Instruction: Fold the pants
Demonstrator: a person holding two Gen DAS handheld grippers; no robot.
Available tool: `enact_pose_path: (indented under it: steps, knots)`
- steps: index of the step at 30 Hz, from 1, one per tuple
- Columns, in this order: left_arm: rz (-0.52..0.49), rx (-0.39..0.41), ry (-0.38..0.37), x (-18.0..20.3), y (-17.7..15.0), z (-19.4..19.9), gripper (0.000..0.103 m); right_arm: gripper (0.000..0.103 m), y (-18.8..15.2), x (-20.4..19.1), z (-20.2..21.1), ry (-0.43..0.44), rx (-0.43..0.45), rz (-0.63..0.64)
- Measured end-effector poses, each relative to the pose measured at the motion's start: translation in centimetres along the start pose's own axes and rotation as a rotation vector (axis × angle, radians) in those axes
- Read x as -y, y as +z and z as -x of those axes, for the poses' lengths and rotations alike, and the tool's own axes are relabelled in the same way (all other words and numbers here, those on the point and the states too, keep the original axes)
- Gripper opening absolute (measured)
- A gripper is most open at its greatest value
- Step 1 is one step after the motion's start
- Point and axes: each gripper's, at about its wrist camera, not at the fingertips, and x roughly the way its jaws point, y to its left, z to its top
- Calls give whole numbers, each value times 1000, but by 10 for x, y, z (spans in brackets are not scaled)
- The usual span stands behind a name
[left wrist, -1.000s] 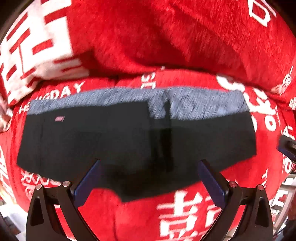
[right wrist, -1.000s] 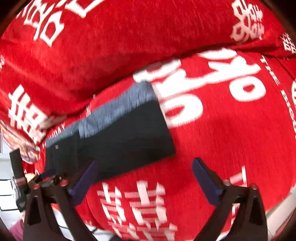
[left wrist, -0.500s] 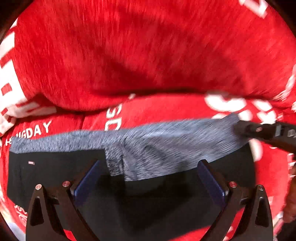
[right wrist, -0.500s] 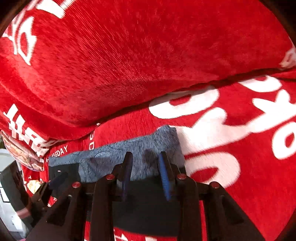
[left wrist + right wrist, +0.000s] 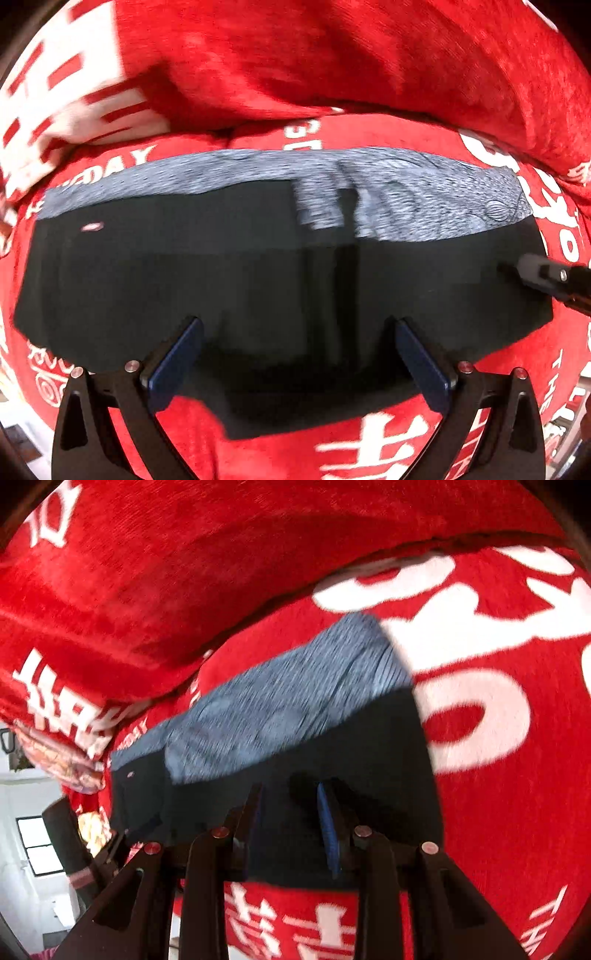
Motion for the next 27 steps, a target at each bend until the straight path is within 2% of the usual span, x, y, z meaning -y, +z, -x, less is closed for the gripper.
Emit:
enact_pose_path:
  steps: [3, 6, 9, 11, 13, 14, 16, 17, 19, 20, 23, 25, 26, 27]
  knots:
    - [47, 6, 21, -21, -10, 9, 103, 39, -12, -26, -2, -37, 1, 91]
    - [92, -5, 58, -39, -22, 15, 103, 39, -8, -63, -12, -11, 5, 179]
    - [125, -2, 105, -60, -35, 20, 103, 39, 9, -105, -38, 6, -1, 241]
    - [117, -3, 142, -69, -44, 18, 103, 39, 16, -120, -55, 1, -5, 262]
    - [115, -20, 143, -78, -54, 13, 103, 41, 17, -129, -88, -31, -41, 243]
    - [122, -33, 131, -85, -59, 12, 103, 42, 13, -130, -99, -47, -57, 233]
    - [133, -50, 117, -99, -70, 12, 103, 42, -2, -145, -98, -115, -3, 305]
    - [131, -59, 129, -107, -74, 13, 103, 42, -11, -151, -97, -99, -30, 334]
    - [121, -64, 145, -116, -78, 14, 103, 42, -29, -159, -98, -11, -137, 341]
    - [118, -62, 143, -121, -80, 16, 103, 42, -40, -162, -96, -15, -160, 346]
    - [130, -69, 125, -138, -86, 20, 103, 43, -67, -165, -76, -64, -121, 353]
    - [137, -76, 123, -145, -90, 21, 103, 54, -78, -159, -66, -61, -110, 314]
    - [139, -80, 123, -148, -90, 20, 103, 62, -84, -156, -62, -77, -104, 288]
    - [143, -82, 123, -150, -93, 21, 103, 63, -88, -154, -60, -98, -98, 271]
